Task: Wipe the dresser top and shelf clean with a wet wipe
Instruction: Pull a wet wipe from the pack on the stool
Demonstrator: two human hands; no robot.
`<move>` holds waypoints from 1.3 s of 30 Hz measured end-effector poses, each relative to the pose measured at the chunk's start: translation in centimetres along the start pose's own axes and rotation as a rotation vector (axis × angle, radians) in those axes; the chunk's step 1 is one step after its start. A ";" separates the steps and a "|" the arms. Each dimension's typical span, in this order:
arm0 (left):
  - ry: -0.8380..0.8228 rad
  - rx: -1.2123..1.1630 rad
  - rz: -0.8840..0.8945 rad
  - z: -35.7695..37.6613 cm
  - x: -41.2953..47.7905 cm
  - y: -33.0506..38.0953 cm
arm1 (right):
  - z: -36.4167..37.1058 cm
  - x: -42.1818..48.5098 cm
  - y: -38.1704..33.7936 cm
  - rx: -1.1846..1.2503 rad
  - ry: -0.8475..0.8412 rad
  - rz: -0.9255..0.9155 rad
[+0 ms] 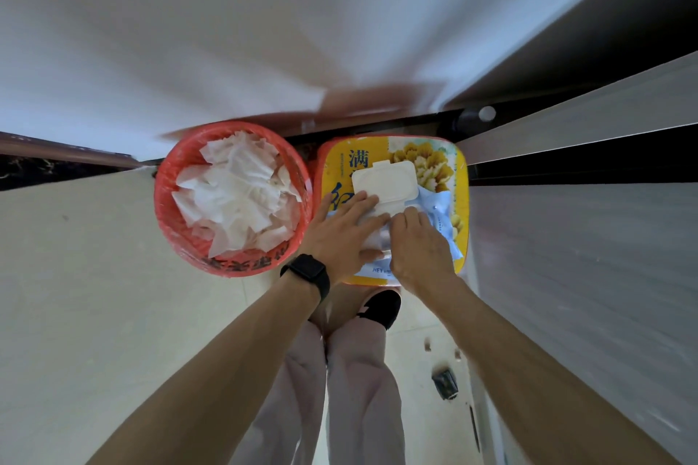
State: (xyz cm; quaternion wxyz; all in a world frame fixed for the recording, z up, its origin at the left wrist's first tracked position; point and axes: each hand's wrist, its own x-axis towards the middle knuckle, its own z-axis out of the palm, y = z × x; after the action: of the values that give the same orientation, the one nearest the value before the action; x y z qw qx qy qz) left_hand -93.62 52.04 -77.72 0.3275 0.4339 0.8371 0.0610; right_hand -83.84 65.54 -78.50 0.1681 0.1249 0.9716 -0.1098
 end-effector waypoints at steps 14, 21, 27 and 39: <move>-0.029 0.052 0.020 0.3 0.1 1.2 | -0.6 -1.0 2.2 0.228 -0.168 -0.057; -0.012 0.040 0.014 0.3 0.0 1.3 | -0.7 -2.5 1.6 0.492 0.027 0.103; -0.010 0.049 0.011 0.2 0.0 1.3 | 0.0 -2.2 1.6 0.445 0.105 0.085; -0.033 0.091 0.015 0.0 0.0 1.3 | -6.0 -6.5 -0.6 0.987 0.281 0.595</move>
State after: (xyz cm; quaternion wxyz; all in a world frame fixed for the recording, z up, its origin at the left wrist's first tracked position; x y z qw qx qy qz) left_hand -92.75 52.85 -77.20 0.3208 0.4557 0.8301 0.0181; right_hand -79.85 65.16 -70.56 -0.0163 0.4688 0.7418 -0.4792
